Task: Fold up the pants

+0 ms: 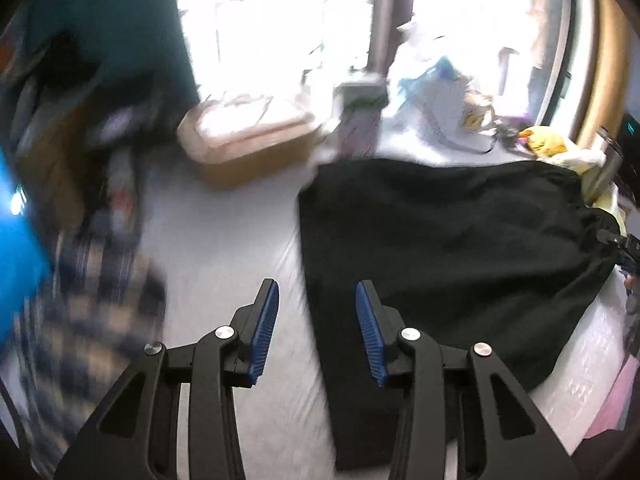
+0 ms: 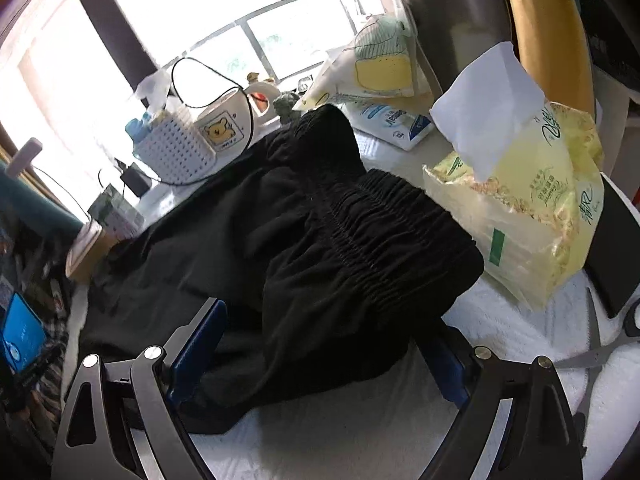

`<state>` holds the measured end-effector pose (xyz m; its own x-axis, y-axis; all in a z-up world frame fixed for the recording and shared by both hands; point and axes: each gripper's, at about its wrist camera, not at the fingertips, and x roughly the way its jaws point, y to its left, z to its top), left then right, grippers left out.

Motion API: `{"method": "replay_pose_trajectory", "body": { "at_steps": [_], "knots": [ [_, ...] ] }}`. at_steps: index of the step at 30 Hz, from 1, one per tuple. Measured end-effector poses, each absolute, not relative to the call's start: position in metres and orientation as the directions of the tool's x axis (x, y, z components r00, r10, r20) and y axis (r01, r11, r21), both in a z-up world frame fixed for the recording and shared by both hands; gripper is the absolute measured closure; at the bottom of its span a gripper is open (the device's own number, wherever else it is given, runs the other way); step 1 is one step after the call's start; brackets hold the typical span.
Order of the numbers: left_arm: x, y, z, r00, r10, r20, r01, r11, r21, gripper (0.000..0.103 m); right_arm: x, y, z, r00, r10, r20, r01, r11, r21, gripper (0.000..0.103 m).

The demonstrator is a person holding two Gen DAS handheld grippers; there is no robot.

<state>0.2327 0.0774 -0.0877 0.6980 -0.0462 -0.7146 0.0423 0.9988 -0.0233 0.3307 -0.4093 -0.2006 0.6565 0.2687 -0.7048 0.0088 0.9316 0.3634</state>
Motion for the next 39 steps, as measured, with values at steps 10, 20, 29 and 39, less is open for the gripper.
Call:
{"method": "replay_pose_trajectory", "body": {
  "at_steps": [10, 20, 29, 39],
  "knots": [
    [0.356, 0.016, -0.102, 0.636, -0.205, -0.744, 0.279, 0.96, -0.027, 0.063, 0.353, -0.416, -0.203, 0.675, 0.365, -0.641, 0.028, 0.855, 0.517, 0.01],
    [0.383, 0.023, -0.155, 0.57, -0.103, -0.815, 0.216, 0.976, 0.028, 0.063, 0.366, -0.414, -0.204, 0.684, 0.381, -0.622, 0.018, 0.843, 0.537, 0.01],
    [0.373, 0.056, -0.171, 0.587, -0.016, -0.81, 0.08, 0.996, 0.038, 0.063, 0.361, -0.417, -0.205, 0.687, 0.384, -0.617, 0.022, 0.837, 0.546, 0.01],
    [0.306, 0.046, -0.149, 0.626, -0.137, -0.768, 0.112, 0.99, -0.085, 0.05, 0.323, -0.399, -0.145, 0.779, 0.075, -0.623, 0.035, 0.986, 0.163, 0.01]
  ]
}}
